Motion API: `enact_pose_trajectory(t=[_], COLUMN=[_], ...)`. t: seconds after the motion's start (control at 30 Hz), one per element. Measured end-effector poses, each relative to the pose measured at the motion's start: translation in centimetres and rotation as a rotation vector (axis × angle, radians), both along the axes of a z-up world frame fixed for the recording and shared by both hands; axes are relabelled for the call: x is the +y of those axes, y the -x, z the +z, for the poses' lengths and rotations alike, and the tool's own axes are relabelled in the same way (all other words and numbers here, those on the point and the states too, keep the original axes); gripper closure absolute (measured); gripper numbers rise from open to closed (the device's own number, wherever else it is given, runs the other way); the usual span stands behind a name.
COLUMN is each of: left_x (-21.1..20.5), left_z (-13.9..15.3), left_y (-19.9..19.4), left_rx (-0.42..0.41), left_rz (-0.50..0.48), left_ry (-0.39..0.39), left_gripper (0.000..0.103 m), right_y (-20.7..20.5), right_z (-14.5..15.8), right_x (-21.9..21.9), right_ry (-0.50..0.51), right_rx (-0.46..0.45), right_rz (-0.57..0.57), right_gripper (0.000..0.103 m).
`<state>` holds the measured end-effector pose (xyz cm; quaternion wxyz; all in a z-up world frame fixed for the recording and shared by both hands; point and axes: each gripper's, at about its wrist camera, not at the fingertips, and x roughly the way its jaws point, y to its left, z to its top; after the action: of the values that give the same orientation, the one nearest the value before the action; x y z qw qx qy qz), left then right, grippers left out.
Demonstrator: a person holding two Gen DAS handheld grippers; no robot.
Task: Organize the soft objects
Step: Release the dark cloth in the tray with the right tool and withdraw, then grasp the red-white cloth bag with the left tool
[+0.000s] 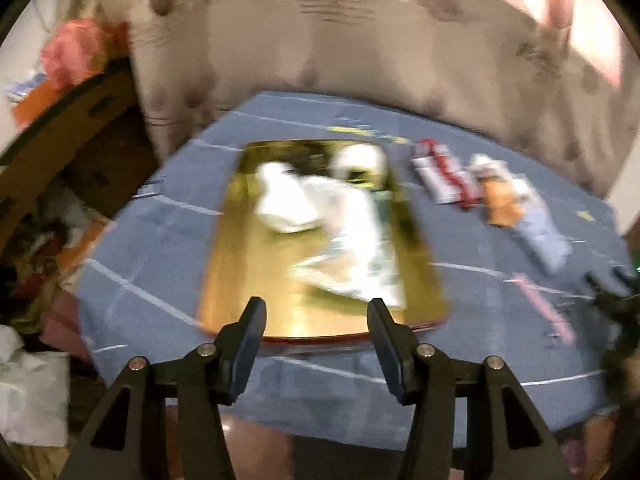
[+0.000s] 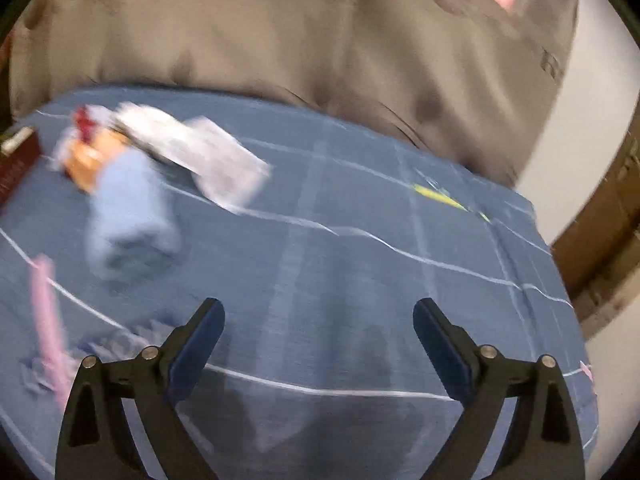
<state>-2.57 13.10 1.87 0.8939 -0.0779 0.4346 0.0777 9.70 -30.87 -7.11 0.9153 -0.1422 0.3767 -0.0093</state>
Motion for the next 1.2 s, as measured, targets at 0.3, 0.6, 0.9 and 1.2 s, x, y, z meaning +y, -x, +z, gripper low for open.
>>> enact_pose_trajectory(t=[0.3, 0.6, 0.9, 1.2], left_x=[-8.1, -9.0, -8.1, -9.2], left_z=[2.9, -2.3, -6.3, -8.1], left_y=[-11.5, -25.0, -30.0, -32.9], left_rx=[0.070, 0.264, 0.367, 0.405], left_rz=[-0.165, -0.020, 0.084, 0.079], left_ry=[0.126, 0.264, 0.233, 0.217], left_gripper=[0.029, 0.029, 0.029, 0.028], right_y=[-0.6, 0.1, 0.1, 0.0], right_z=[0.0, 0.3, 0.4, 0.4], right_x=[-2.6, -2.7, -2.6, -2.6], right_ry=[-0.188, -0.295, -0.335, -0.347], right_rx=[0.037, 0.013, 0.019, 0.026], right_rz=[0.028, 0.093, 0.157, 0.175], right_gripper=[0.004, 0.003, 0.003, 0.003])
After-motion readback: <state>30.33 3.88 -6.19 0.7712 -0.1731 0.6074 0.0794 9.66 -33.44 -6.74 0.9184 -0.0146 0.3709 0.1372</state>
